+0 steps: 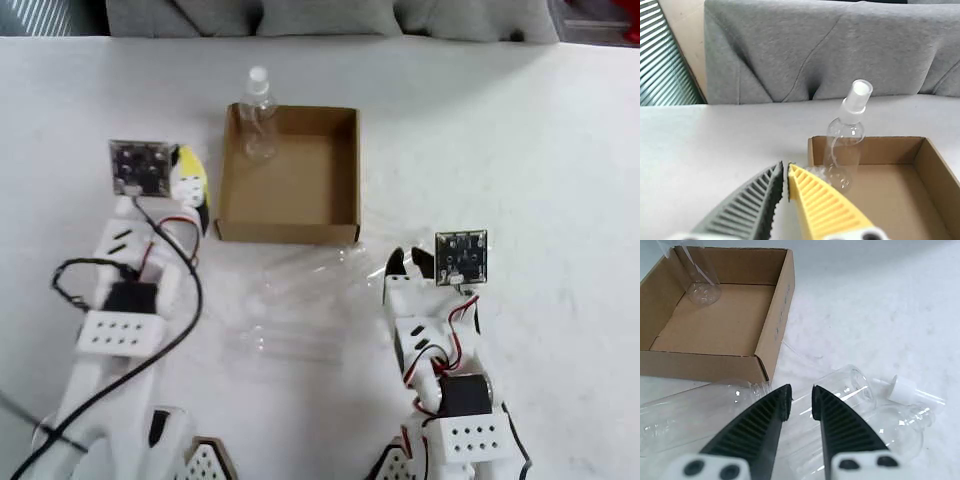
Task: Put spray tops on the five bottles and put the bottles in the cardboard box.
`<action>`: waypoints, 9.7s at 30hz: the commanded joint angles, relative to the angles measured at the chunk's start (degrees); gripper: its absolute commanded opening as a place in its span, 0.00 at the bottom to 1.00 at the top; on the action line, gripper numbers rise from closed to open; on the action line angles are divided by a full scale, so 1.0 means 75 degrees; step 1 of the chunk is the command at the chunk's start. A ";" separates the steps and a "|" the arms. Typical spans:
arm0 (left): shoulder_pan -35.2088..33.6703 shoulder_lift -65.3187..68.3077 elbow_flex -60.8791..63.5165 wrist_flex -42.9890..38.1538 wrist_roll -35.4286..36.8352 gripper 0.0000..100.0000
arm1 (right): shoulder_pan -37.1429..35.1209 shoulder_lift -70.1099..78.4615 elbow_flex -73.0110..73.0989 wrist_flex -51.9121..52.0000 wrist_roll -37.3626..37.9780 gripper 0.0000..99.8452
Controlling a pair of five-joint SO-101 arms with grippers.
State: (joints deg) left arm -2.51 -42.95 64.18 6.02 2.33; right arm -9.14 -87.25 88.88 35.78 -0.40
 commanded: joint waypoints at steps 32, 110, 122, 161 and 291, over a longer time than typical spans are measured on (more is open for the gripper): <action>-0.5679 0.5726 -0.3892 0.5849 -0.0094 0.03 | -0.4612 0.2163 -0.4396 0.4999 0.3305 0.06; -0.5855 0.8105 -0.8416 0.9823 -0.0059 0.02 | -0.7859 1.3837 -1.1499 0.2702 -0.3024 0.40; -0.4859 0.6441 -0.6705 0.9541 -0.0059 0.02 | -0.6828 1.2970 -1.3398 0.6711 -0.1981 0.40; -0.2210 0.2385 -0.1547 0.8908 0.0363 0.29 | -0.2702 0.9934 -1.0925 0.6218 -0.0668 0.12; -0.5597 0.9453 -0.8041 0.7971 -0.5146 0.04 | 0.0897 0.9864 -0.9096 0.5386 -0.0492 0.13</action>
State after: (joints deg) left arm -46.90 28.09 2.99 68.53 -31.96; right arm -2.73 -10.86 21.01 76.66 -4.79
